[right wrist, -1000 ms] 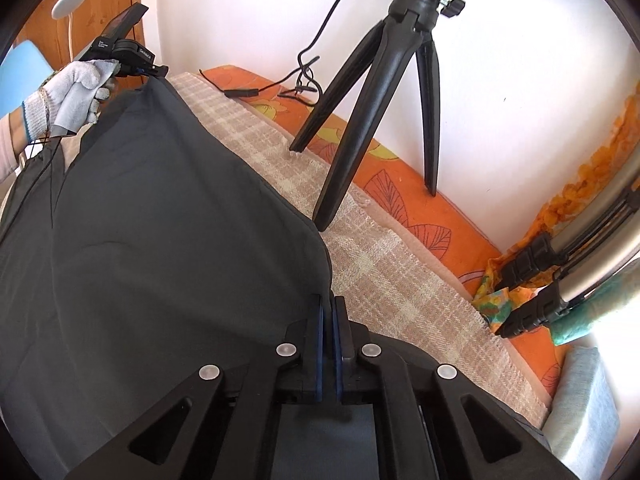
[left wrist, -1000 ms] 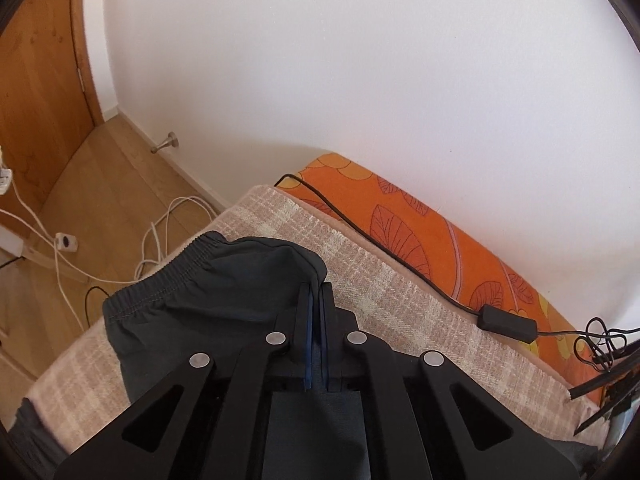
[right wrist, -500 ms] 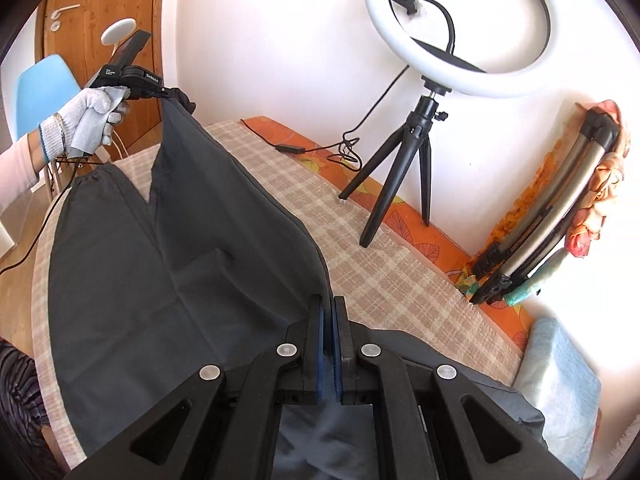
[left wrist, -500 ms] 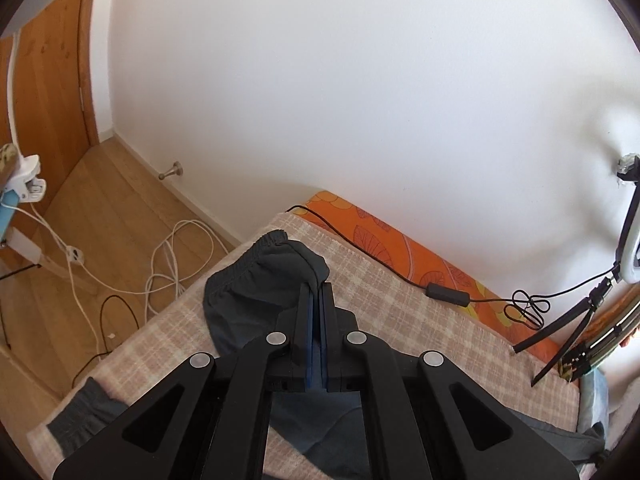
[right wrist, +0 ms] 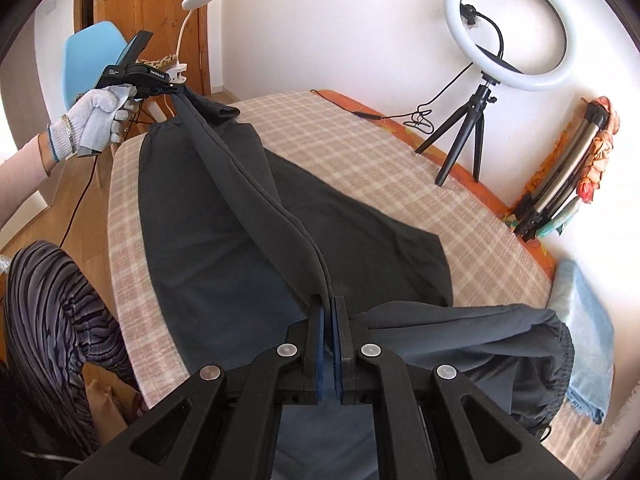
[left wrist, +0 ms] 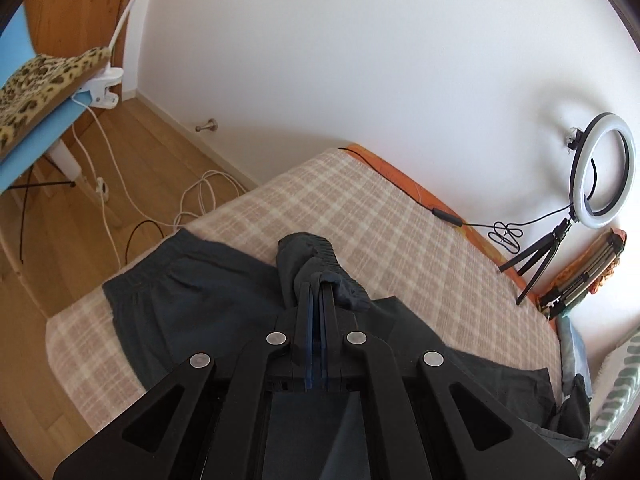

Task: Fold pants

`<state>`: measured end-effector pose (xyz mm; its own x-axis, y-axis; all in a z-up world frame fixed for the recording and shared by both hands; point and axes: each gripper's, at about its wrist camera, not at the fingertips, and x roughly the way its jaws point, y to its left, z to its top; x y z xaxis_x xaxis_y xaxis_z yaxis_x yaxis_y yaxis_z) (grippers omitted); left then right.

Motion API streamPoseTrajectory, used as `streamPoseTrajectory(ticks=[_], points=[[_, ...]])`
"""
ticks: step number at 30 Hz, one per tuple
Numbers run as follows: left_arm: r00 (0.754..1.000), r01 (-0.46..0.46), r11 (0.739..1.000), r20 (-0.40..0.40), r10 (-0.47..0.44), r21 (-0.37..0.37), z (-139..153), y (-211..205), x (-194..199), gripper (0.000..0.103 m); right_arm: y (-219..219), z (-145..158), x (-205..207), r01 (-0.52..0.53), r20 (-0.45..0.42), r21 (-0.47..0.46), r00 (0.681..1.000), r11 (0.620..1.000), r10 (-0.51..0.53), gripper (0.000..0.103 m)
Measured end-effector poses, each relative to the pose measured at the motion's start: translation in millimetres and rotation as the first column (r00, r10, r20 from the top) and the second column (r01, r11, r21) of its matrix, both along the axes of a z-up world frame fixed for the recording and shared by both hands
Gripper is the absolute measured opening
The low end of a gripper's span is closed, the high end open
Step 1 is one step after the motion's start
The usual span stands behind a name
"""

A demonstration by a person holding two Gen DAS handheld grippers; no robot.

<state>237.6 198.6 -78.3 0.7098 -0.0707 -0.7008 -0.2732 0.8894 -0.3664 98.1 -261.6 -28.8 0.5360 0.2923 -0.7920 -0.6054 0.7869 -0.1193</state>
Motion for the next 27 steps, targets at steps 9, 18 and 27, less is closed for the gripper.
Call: streamPoseTrajectory(ticks=[9, 18, 27], points=[[0.995, 0.046, 0.996, -0.096, -0.038, 0.076, -48.8, 9.1, -60.4, 0.005, 12.5, -54.9, -51.7, -0.013, -0.115, -0.043, 0.993, 0.999, 0.008, 0.001], [0.988, 0.151, 0.957, -0.045, -0.145, 0.246, -17.5, -0.8, -80.5, 0.042, 20.5, -64.7, -55.9, -0.001, -0.161, -0.08, 0.987, 0.997, -0.011, 0.009], [0.93, 0.366, 0.842, -0.119, -0.348, 0.397, -28.1, -69.1, -25.1, 0.049, 6.8, -15.3, -52.4, 0.079, -0.151, 0.095, 0.986, 0.992, -0.064, 0.038]])
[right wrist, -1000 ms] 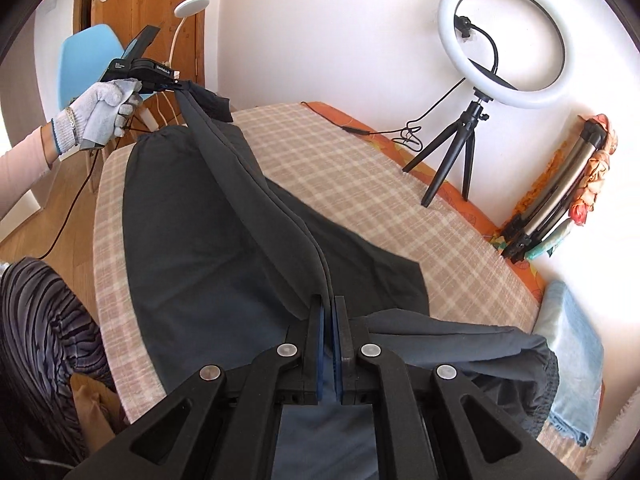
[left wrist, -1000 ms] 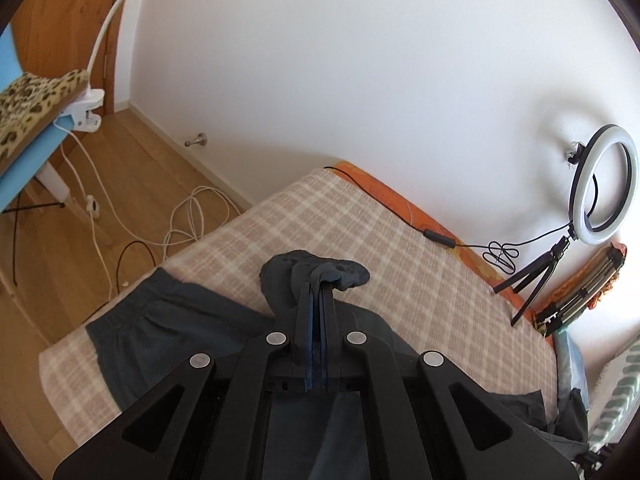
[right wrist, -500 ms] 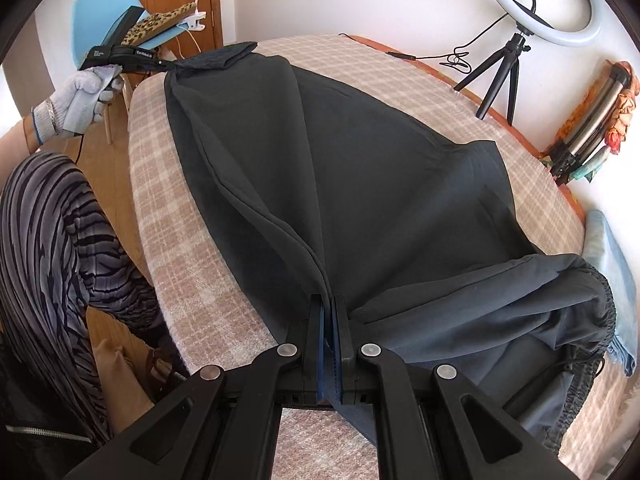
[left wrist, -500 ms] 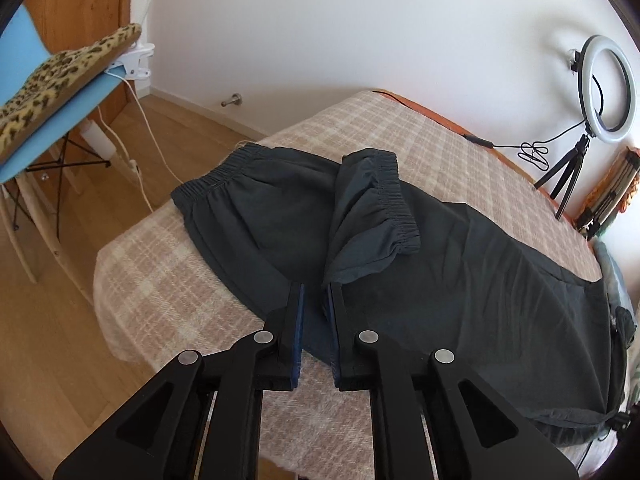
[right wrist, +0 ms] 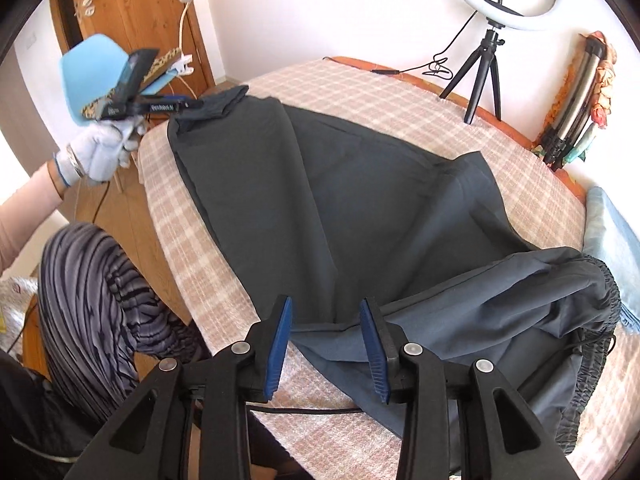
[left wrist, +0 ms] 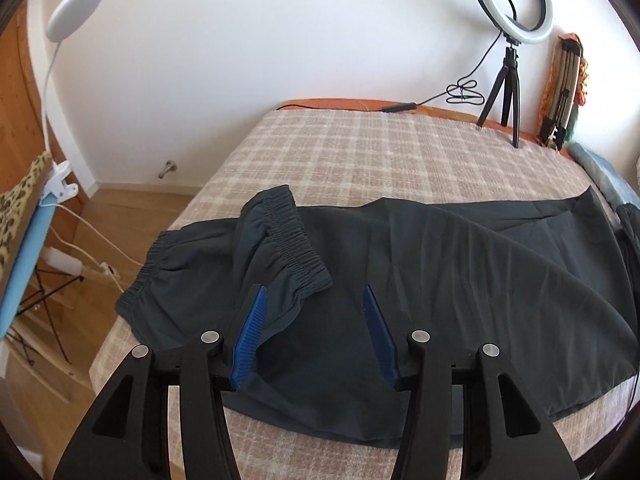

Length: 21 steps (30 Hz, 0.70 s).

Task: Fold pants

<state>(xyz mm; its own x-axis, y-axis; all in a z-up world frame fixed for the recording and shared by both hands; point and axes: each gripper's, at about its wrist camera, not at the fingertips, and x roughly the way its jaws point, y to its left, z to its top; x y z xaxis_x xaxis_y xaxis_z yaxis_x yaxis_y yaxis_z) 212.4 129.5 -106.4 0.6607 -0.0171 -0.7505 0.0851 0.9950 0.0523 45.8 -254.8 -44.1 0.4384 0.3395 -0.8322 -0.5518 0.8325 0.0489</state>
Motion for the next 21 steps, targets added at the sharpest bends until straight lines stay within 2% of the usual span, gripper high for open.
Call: streamPoseTrajectory(ticks=[2, 5, 8, 10, 11, 12, 14, 16, 17, 19, 21], points=[[0.999, 0.011, 0.999, -0.037, -0.009, 0.038, -13.5, -4.5, 13.2, 0.049, 0.9, 11.5, 5.6, 0.02, 0.03, 0.018, 0.999, 1.0, -0.021, 0.039], [0.997, 0.015, 0.999, -0.082, -0.012, 0.034, -29.4, -0.8, 25.6, 0.049, 8.0, 22.5, 23.2, 0.029, 0.06, 0.038, 0.998, 0.999, -0.032, 0.04], [0.997, -0.013, 0.998, -0.075, 0.018, 0.065, -37.6, 6.2, 29.8, 0.049, 25.8, 24.3, 51.5, 0.007, 0.086, 0.021, 0.996, 1.0, -0.008, 0.04], [0.998, -0.021, 0.999, -0.063, 0.023, 0.036, -40.0, 12.9, 29.6, 0.048, 41.2, 20.7, 77.0, -0.022, 0.08, 0.009, 0.997, 1.0, 0.021, 0.04], [0.998, -0.027, 0.999, -0.059, 0.028, 0.02, -41.1, 16.4, 29.2, 0.041, 49.9, 17.5, 90.4, -0.037, 0.08, -0.007, 0.996, 0.999, 0.037, 0.04], [0.998, -0.03, 1.0, -0.059, 0.03, 0.004, -42.2, 19.2, 29.5, 0.025, 58.5, 13.2, 105.2, -0.048, 0.08, -0.024, 0.996, 0.999, 0.05, 0.04], [0.998, -0.041, 0.999, -0.05, 0.04, -0.018, -42.5, 25.0, 30.1, 0.013, 75.1, 2.0, 133.3, -0.076, 0.061, -0.043, 0.995, 0.996, 0.079, 0.04], [0.997, -0.073, 0.995, -0.019, 0.072, -0.071, -38.0, 37.5, 25.5, 0.012, 93.5, -10.4, 159.6, -0.112, 0.04, -0.063, 0.993, 0.992, 0.115, 0.04], [0.995, -0.1, 0.987, -0.006, 0.1, -0.125, -34.4, 47.7, 23.1, 0.012, 101.0, -17.6, 171.2, -0.128, 0.036, -0.082, 0.991, 0.988, 0.131, 0.04], [0.984, -0.17, 0.956, 0.014, 0.179, -0.241, -29.0, 73.0, 13.8, 0.012, 116.8, -31.1, 191.6, -0.156, 0.019, -0.109, 0.987, 0.982, 0.159, 0.04], [0.967, -0.233, 0.922, 0.025, 0.253, -0.311, -28.6, 96.5, 5.3, 0.012, 127.7, -43.0, 208.3, -0.185, -0.007, -0.117, 0.983, 0.976, 0.185, 0.04]])
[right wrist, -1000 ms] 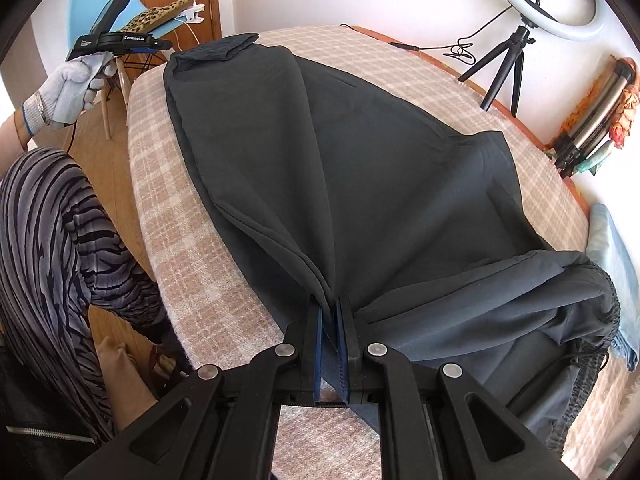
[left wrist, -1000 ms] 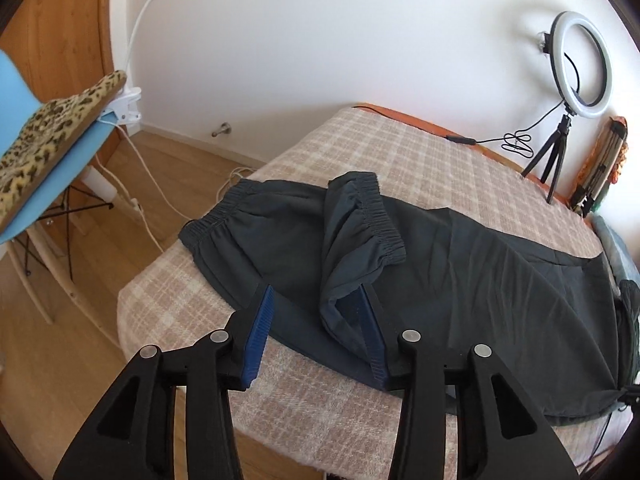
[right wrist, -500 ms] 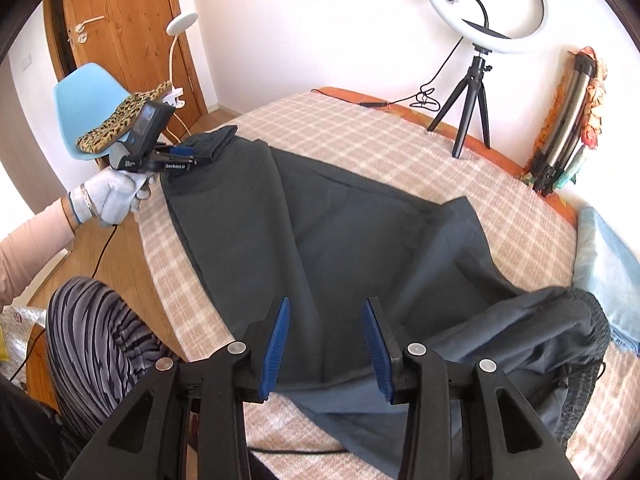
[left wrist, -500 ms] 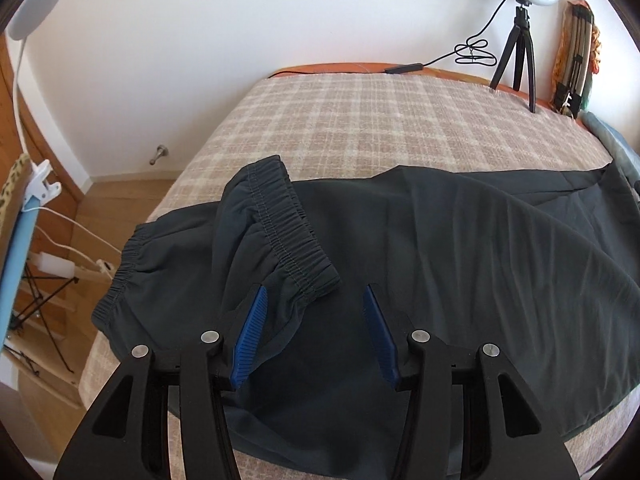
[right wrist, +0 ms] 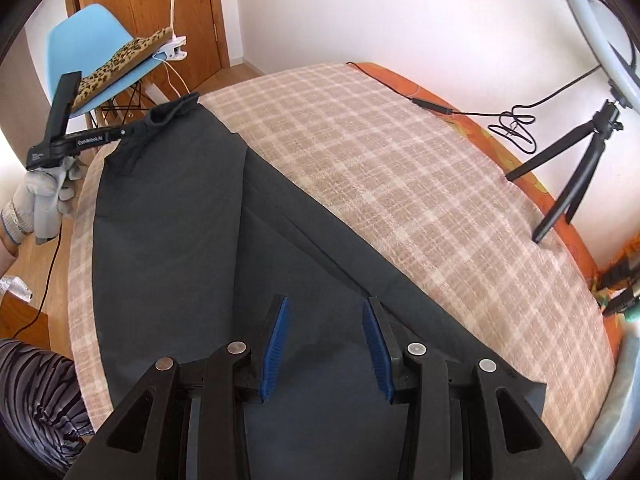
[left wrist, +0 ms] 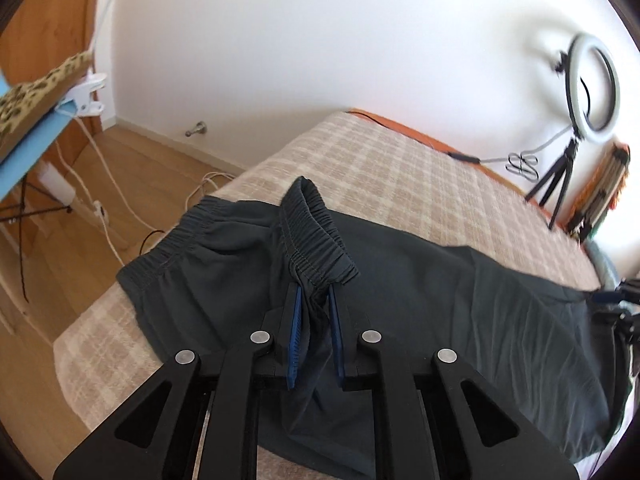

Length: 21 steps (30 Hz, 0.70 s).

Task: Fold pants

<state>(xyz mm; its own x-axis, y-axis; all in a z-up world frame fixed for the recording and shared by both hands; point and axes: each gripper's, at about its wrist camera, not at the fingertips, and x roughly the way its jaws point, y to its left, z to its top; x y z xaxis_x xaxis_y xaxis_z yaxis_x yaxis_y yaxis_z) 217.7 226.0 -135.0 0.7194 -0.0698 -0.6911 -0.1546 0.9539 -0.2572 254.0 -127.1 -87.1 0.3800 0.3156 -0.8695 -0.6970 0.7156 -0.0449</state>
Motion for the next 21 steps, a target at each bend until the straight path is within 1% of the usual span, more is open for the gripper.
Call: streamPoseTrajectory(ticks=[2, 3, 4, 5, 6, 8, 10, 12, 14, 15, 17, 18, 19, 20, 21], points=[[0.999, -0.04, 0.999, -0.01, 0.04, -0.019, -2.7, 16.4, -4.7, 0.012, 9.0, -12.2, 12.2, -0.026, -0.006, -0.04, 1.0, 0.999, 0.026, 0.04], [0.999, -0.048, 0.998, -0.008, 0.047, -0.027, -3.9, 22.7, -6.9, 0.015, 12.1, -17.8, 16.9, -0.04, -0.013, -0.053, 0.999, 0.998, 0.039, 0.04], [0.998, -0.054, 0.998, -0.018, 0.054, -0.033, -5.4, 27.7, -6.6, 0.02, 14.2, -22.9, 21.2, -0.052, -0.024, -0.06, 0.998, 0.997, 0.05, 0.041], [0.998, -0.061, 0.997, -0.028, 0.06, -0.04, -7.2, 32.0, -6.7, 0.029, 15.3, -28.0, 24.9, -0.057, -0.033, -0.069, 0.998, 0.996, 0.055, 0.046], [0.997, -0.065, 0.996, -0.031, 0.064, -0.055, -8.4, 36.4, -7.7, 0.036, 16.1, -32.7, 28.1, -0.059, -0.036, -0.078, 0.998, 0.995, 0.056, 0.051], [0.997, -0.065, 0.993, -0.036, 0.061, -0.096, -10.3, 41.4, -7.0, 0.037, 16.0, -39.4, 33.5, -0.066, -0.046, -0.08, 0.997, 0.995, 0.063, 0.054], [0.998, -0.052, 0.991, -0.037, 0.048, -0.12, -11.2, 41.7, -4.6, 0.039, 11.5, -39.5, 37.1, -0.067, -0.067, -0.044, 0.996, 0.997, 0.064, 0.054], [0.998, -0.046, 0.993, -0.039, 0.042, -0.113, -12.2, 38.4, 0.4, 0.05, 9.2, -39.8, 38.0, -0.064, -0.08, -0.029, 0.995, 0.998, 0.061, 0.054], [0.996, -0.072, 0.995, -0.066, 0.067, -0.074, -15.0, 36.1, 6.6, 0.052, 8.9, -40.6, 35.5, -0.077, -0.078, -0.035, 0.994, 0.996, 0.074, 0.054], [0.994, -0.087, 0.993, -0.076, 0.082, -0.078, -16.9, 38.2, 7.7, 0.052, 8.6, -40.9, 34.0, -0.083, -0.079, -0.037, 0.994, 0.996, 0.08, 0.054], [0.99, -0.124, 0.986, -0.087, 0.115, -0.11, -21.2, 42.9, 11.0, 0.051, 8.2, -40.8, 29.9, -0.091, -0.073, -0.049, 0.993, 0.995, 0.087, 0.053], [0.987, -0.144, 0.983, -0.089, 0.134, -0.114, -22.6, 43.9, 12.2, 0.049, 7.7, -40.6, 27.9, -0.095, -0.071, -0.048, 0.993, 0.994, 0.091, 0.049], [0.986, -0.153, 0.983, -0.086, 0.144, -0.106, -22.9, 43.3, 13.2, 0.044, 7.3, -40.7, 26.5, -0.097, -0.074, -0.044, 0.993, 0.994, 0.094, 0.046], [0.984, -0.162, 0.984, -0.085, 0.156, -0.078, -22.0, 43.6, 11.8, 0.027, 7.4, -40.8, 25.3, -0.099, -0.078, -0.041, 0.992, 0.994, 0.095, 0.039], [0.983, -0.167, 0.984, -0.079, 0.163, -0.053, -20.6, 41.9, 11.6, 0.02, 7.4, -40.1, 23.2, -0.103, -0.079, -0.038, 0.992, 0.994, 0.099, 0.03]])
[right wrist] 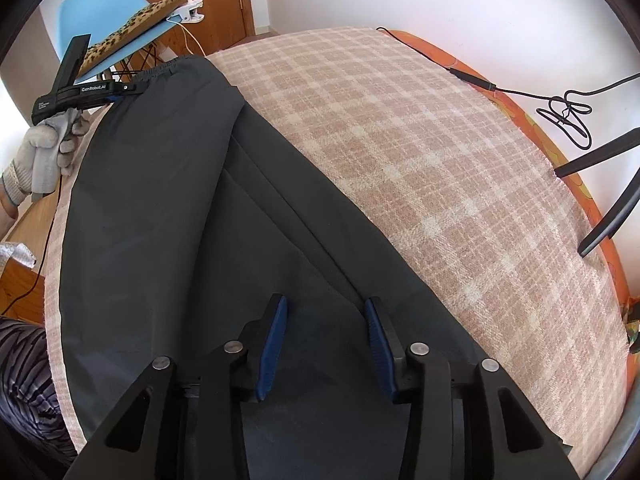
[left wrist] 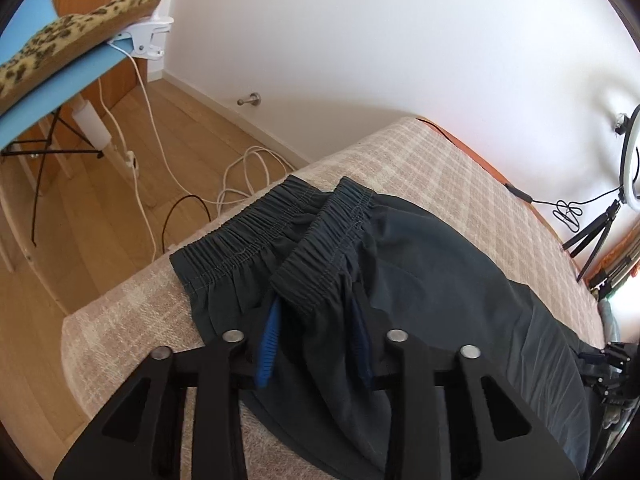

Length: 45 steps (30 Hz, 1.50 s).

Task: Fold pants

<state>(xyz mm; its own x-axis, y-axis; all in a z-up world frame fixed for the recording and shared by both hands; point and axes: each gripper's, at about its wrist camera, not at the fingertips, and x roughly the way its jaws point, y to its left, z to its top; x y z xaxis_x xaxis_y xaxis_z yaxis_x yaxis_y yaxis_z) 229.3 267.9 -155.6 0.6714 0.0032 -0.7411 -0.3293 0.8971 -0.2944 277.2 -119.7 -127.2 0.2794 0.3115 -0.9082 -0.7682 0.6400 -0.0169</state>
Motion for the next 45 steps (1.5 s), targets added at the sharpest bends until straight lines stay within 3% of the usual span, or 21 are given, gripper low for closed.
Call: streamPoseTrajectory(ticks=[3, 6, 11, 15, 19, 21, 23, 24, 25, 28, 33, 36, 41, 45], points=[[1.0, 0.009, 0.999, 0.027, -0.011, 0.041, 5.0, -3.1, -4.2, 0.011, 3.7, 1.5, -7.3, -0.021, 0.017, -0.017, 1.0, 1.0, 0.021, 0.01], [0.999, 0.003, 0.997, 0.054, -0.007, 0.082, 12.4, -2.7, -10.4, 0.008, 7.6, 5.9, -13.0, -0.022, 0.072, -0.049, 0.997, 0.999, 0.026, 0.0], [0.995, -0.052, 0.99, 0.086, 0.041, 0.131, 17.9, 12.9, -23.3, 0.008, -0.1, 29.4, -1.1, 0.079, 0.17, 0.012, 0.982, 0.997, -0.08, 0.0], [0.998, -0.051, 0.995, 0.024, 0.05, 0.08, -1.1, 28.4, -19.8, 0.008, 3.2, 22.6, 15.3, 0.127, 0.167, -0.01, 0.978, 0.992, -0.123, 0.0], [0.999, -0.032, 0.995, 0.023, 0.03, 0.097, -4.3, 28.9, -18.5, 0.012, 13.3, 7.5, 15.8, 0.126, 0.149, -0.068, 0.982, 0.99, -0.114, 0.0], [0.999, -0.028, 0.997, 0.019, 0.026, 0.07, -3.3, 31.6, -18.4, 0.014, 12.2, 5.1, 15.1, 0.125, 0.137, -0.06, 0.984, 0.99, -0.116, 0.0], [0.999, -0.042, 0.996, 0.017, 0.041, 0.08, -0.3, 32.9, -19.1, 0.025, 6.3, 8.2, 16.0, 0.151, 0.128, -0.03, 0.981, 0.988, -0.146, 0.008], [0.999, -0.054, 0.994, 0.011, 0.053, 0.09, 1.3, 34.1, -19.8, 0.036, 2.6, 10.6, 16.3, 0.166, 0.123, -0.017, 0.979, 0.986, -0.163, 0.023], [0.998, -0.064, 0.994, 0.005, 0.064, 0.092, 2.6, 35.8, -20.8, 0.04, -1.3, 13.4, 15.9, 0.181, 0.119, -0.006, 0.977, 0.983, -0.179, 0.03], [0.996, -0.084, 0.992, 0.002, 0.085, 0.089, 9.3, 40.2, -26.5, 0.043, -15.0, 27.0, 7.8, 0.224, 0.131, 0.043, 0.965, 0.974, -0.228, 0.036], [0.997, -0.071, 0.984, 0.036, 0.066, 0.162, 38.8, 25.8, -38.5, 0.043, -50.0, 57.1, -21.0, 0.318, 0.122, 0.179, 0.932, 0.931, -0.342, 0.053], [0.998, -0.054, 0.979, 0.03, 0.05, 0.194, 53.2, 20.9, -37.5, 0.053, -74.6, 71.4, -47.2, 0.369, 0.127, 0.22, 0.907, 0.903, -0.401, 0.053], [0.998, -0.017, 0.968, 0.056, 0.003, 0.25, 77.6, 5.7, -38.1, 0.053, -130.3, 95.2, -95.3, 0.465, 0.14, 0.258, 0.849, 0.847, -0.509, 0.056], [0.992, 0.084, 0.972, 0.078, -0.103, 0.22, 94.7, -24.1, -33.9, 0.053, -181.6, 108.4, -131.9, 0.567, 0.159, 0.26, 0.773, 0.781, -0.614, 0.058]])
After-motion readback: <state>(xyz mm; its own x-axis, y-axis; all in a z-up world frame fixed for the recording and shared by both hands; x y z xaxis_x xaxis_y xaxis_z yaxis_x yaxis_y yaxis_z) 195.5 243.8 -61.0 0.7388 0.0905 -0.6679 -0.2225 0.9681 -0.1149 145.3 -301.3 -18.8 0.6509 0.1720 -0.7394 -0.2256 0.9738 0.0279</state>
